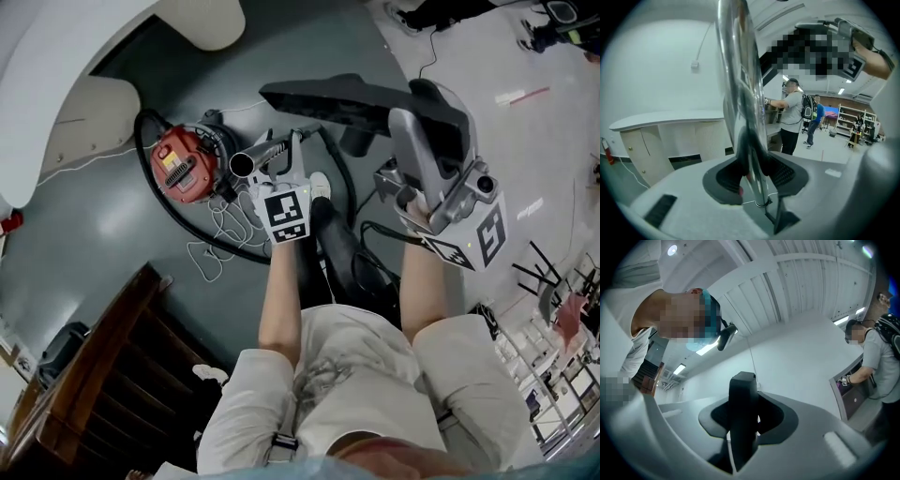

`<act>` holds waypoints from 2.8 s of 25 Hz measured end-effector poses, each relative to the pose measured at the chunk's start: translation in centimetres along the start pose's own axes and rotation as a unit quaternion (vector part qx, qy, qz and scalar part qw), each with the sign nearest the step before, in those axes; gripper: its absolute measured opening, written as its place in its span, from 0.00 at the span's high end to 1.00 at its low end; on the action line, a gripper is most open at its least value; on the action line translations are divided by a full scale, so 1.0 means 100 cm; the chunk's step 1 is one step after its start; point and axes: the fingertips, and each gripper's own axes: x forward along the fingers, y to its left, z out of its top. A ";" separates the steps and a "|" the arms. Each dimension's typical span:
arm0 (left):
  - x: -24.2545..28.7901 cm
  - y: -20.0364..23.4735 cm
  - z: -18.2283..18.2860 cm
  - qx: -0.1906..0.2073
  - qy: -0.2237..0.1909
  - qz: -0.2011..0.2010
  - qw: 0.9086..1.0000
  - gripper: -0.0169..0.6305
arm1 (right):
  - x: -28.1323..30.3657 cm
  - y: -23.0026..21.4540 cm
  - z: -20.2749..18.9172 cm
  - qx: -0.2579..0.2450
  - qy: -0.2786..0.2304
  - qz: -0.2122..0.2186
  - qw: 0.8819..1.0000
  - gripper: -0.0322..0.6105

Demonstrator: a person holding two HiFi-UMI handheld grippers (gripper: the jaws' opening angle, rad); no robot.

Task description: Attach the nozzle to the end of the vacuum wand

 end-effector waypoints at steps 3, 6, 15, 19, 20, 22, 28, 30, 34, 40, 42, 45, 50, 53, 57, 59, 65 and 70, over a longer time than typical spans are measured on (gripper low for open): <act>0.005 -0.031 0.016 0.020 0.009 -0.011 1.000 0.73 | -0.006 -0.009 0.033 -0.003 -0.018 -0.003 1.000 0.77; 0.015 -0.046 0.019 0.032 0.014 -0.019 0.999 0.73 | -0.003 -0.013 0.042 -0.006 -0.032 -0.001 0.999 0.77; 0.042 -0.078 0.027 0.059 0.024 -0.050 0.997 0.73 | 0.005 -0.016 0.067 -0.011 -0.066 0.005 0.998 0.77; 0.047 -0.095 0.030 0.066 0.021 -0.064 0.996 0.73 | 0.006 -0.015 0.077 -0.013 -0.069 0.011 0.997 0.77; 0.048 -0.098 0.030 0.068 0.022 -0.068 0.995 0.73 | 0.007 -0.014 0.078 -0.013 -0.070 0.013 0.997 0.77; 0.051 -0.103 0.029 0.070 0.026 -0.075 0.994 0.73 | 0.011 -0.014 0.077 -0.013 -0.068 0.020 0.997 0.77; 0.059 -0.111 0.032 0.079 0.037 -0.093 0.992 0.73 | 0.025 -0.011 0.073 -0.011 -0.061 0.037 0.997 0.77; 0.060 -0.114 0.033 0.082 0.039 -0.098 0.991 0.73 | 0.029 -0.010 0.076 -0.010 -0.066 0.041 0.997 0.77; 0.064 -0.117 0.033 0.089 0.043 -0.104 0.990 0.73 | 0.035 -0.011 0.073 -0.006 -0.068 0.049 0.996 0.77; 0.066 -0.124 0.035 0.099 0.055 -0.119 0.986 0.73 | 0.035 -0.013 0.073 0.001 -0.070 0.056 0.996 0.77; 0.067 -0.126 0.036 0.103 0.059 -0.124 0.985 0.73 | 0.031 -0.014 0.072 0.006 -0.071 0.057 0.996 0.77; 0.070 -0.128 0.037 0.110 0.065 -0.133 0.983 0.73 | 0.031 -0.015 0.074 0.007 -0.077 0.058 0.995 0.77; 0.077 -0.139 0.040 0.123 0.068 -0.150 0.979 0.73 | 0.033 -0.025 0.069 -0.002 -0.069 0.057 0.996 0.77; 0.079 -0.146 0.042 0.131 0.069 -0.167 0.975 0.73 | 0.032 -0.032 0.066 -0.009 -0.065 0.053 0.996 0.77; 0.085 -0.150 0.043 0.125 0.061 -0.196 0.971 0.72 | 0.028 -0.048 0.066 -0.011 -0.070 0.051 0.996 0.77; 0.087 -0.152 0.046 0.111 0.055 -0.215 0.969 0.72 | 0.028 -0.054 0.067 -0.017 -0.072 0.051 0.996 0.77; 0.086 -0.159 0.068 0.079 0.027 -0.263 0.961 0.71 | 0.031 -0.063 0.076 -0.032 -0.082 0.064 0.994 0.77; 0.091 -0.162 0.081 0.058 0.004 -0.288 0.956 0.71 | 0.026 -0.075 0.074 -0.022 -0.092 0.075 0.993 0.77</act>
